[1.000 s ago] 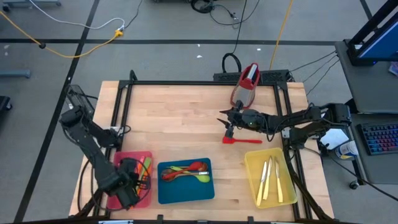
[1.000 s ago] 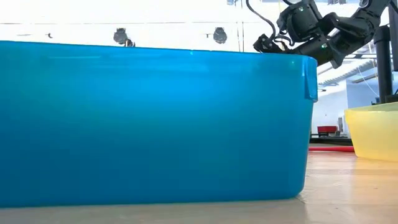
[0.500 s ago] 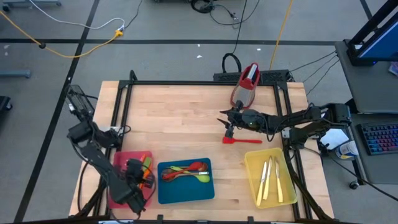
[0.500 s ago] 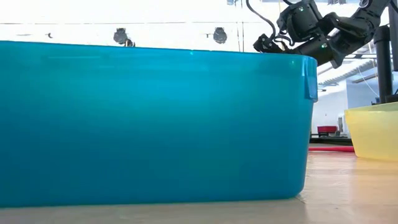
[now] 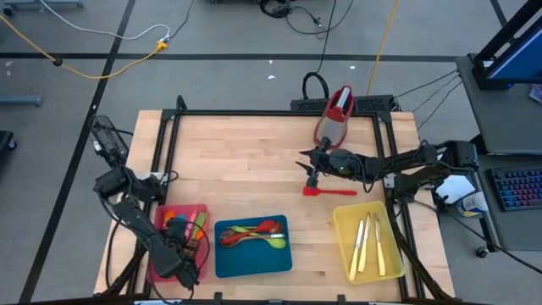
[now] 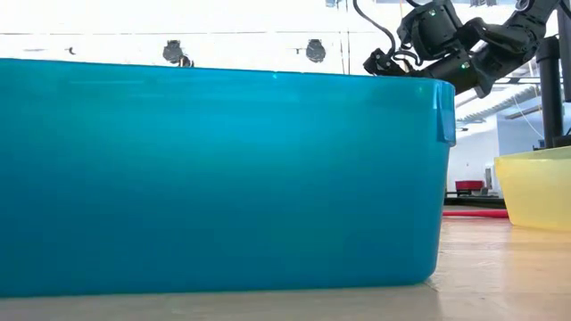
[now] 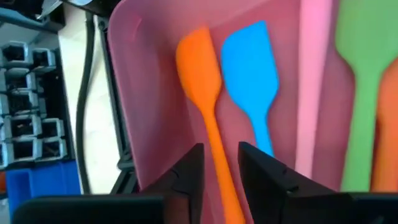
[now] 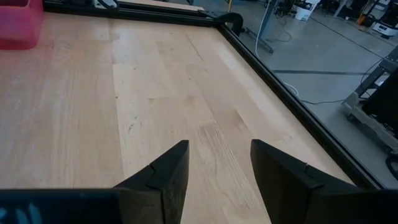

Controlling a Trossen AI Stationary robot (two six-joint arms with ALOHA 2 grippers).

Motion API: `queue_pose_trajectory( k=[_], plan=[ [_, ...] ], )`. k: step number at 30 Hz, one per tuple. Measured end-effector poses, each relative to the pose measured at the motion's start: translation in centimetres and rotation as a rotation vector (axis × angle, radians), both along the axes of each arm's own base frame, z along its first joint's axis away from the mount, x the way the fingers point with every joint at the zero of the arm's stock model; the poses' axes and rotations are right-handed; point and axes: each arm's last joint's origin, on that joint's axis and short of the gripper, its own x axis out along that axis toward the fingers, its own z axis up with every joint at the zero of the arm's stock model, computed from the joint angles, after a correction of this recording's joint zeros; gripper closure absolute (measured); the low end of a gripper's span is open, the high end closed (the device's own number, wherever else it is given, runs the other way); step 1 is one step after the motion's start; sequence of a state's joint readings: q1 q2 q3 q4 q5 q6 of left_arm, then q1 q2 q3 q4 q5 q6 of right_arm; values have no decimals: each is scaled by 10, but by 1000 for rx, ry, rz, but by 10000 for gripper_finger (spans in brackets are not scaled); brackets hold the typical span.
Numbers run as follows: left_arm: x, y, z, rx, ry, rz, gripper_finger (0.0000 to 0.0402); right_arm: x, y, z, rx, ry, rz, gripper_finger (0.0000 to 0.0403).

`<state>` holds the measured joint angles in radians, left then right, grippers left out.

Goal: Pick & Place Kitchen Items
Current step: Put the red spatula into the pink bin

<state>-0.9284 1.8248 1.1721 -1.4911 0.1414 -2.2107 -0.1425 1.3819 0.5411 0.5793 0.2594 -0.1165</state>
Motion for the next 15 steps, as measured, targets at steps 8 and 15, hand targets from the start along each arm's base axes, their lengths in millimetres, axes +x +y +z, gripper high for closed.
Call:
queue_pose_trajectory(
  k=[8, 15],
  plan=[
    [6, 7, 3, 13, -8, 8, 283, 0, 0, 0, 0, 0, 0, 238],
    [18, 25, 38, 104, -244, -158, 282, 0, 0, 0, 1, -1, 0, 238]
  ],
)
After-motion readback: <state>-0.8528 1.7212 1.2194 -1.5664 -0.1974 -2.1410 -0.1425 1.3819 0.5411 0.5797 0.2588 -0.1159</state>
